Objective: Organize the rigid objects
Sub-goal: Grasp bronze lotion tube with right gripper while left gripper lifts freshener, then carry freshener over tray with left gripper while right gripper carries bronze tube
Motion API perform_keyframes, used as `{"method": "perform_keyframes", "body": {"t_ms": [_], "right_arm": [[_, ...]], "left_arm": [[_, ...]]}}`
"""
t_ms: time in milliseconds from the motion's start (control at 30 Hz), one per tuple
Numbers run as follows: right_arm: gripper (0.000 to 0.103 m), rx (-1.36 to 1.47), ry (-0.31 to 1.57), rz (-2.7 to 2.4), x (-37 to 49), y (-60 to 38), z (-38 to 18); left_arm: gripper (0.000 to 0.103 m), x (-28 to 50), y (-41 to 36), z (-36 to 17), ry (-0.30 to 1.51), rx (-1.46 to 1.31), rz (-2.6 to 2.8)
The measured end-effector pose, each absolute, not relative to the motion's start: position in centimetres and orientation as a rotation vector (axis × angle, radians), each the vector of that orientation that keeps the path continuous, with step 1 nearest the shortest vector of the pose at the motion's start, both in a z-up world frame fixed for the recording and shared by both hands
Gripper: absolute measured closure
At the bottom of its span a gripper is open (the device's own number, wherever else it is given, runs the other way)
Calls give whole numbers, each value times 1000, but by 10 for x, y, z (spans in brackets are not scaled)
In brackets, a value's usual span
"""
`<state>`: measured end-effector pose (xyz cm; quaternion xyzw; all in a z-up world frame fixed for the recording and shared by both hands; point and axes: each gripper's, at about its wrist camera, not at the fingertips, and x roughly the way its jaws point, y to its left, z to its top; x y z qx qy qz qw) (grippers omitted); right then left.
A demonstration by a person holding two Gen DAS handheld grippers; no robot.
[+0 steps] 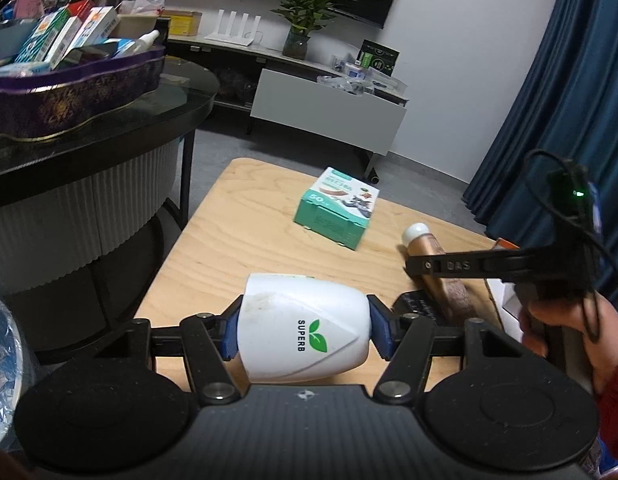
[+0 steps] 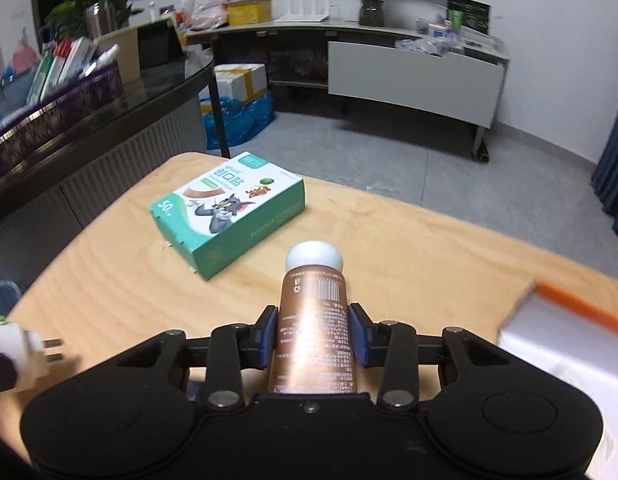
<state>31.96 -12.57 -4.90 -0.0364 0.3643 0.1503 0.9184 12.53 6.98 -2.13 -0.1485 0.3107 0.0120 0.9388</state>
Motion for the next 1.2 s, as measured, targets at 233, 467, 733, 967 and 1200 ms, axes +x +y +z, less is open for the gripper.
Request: {"method": "perform_keyframes", "body": {"t_ms": [233, 467, 733, 967, 1200], "right_arm": [[57, 8, 652, 255, 255, -158, -3], [57, 93, 562, 149, 184, -216, 38], [57, 130, 494, -19, 121, -282, 56], [57, 172, 479, -94, 93, -317, 53], [57, 212, 450, -125, 80, -335, 51]], "left_arm": [[41, 122, 40, 0, 604, -260, -36], [41, 126, -19, 21, 602, -202, -140], [41, 139, -89, 37, 606, -144, -246], [41, 149, -134, 47, 606, -74, -314], [41, 157, -163, 47, 615, -46, -344]]}}
